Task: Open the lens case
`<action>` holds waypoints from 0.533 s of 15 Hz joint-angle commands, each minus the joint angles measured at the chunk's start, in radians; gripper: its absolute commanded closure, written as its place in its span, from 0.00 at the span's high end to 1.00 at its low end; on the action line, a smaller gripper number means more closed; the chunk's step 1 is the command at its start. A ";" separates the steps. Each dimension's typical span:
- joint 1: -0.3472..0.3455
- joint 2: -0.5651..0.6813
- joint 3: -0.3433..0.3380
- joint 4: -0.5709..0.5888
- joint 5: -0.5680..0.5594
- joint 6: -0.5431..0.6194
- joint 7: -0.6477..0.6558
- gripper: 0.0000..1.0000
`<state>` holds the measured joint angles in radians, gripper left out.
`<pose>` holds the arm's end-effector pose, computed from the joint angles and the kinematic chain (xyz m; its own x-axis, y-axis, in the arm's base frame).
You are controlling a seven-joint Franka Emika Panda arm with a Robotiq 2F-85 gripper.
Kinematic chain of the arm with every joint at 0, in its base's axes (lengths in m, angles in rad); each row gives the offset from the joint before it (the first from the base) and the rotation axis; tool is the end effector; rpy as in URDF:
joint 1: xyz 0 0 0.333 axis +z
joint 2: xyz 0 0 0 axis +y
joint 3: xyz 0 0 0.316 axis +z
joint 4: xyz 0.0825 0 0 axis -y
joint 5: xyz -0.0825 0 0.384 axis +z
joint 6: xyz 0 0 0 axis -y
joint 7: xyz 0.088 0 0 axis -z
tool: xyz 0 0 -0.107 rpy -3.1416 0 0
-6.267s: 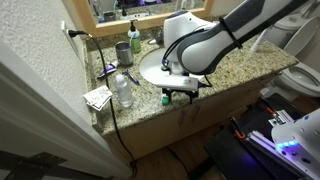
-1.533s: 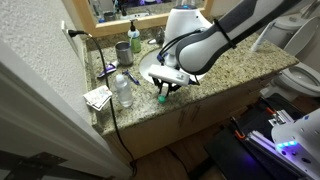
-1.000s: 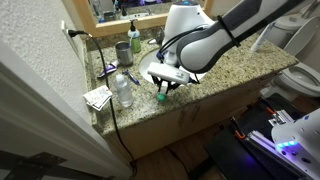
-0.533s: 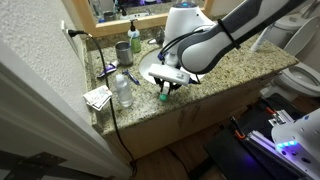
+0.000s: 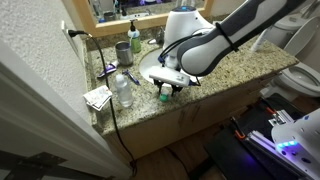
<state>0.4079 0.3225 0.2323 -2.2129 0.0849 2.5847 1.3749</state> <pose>0.4489 0.3329 0.2401 0.6816 -0.7235 -0.1094 -0.7314 -0.6780 -0.0729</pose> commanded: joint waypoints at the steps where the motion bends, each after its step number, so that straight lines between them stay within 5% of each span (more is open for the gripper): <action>1: 0.017 -0.017 -0.009 -0.018 -0.013 -0.009 0.017 0.93; 2: 0.021 -0.021 -0.010 -0.021 -0.016 -0.010 0.022 1.00; 8: 0.030 -0.041 -0.017 -0.036 -0.036 -0.027 0.067 1.00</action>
<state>0.4264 0.3178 0.2312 -2.2184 0.0676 2.5803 1.4099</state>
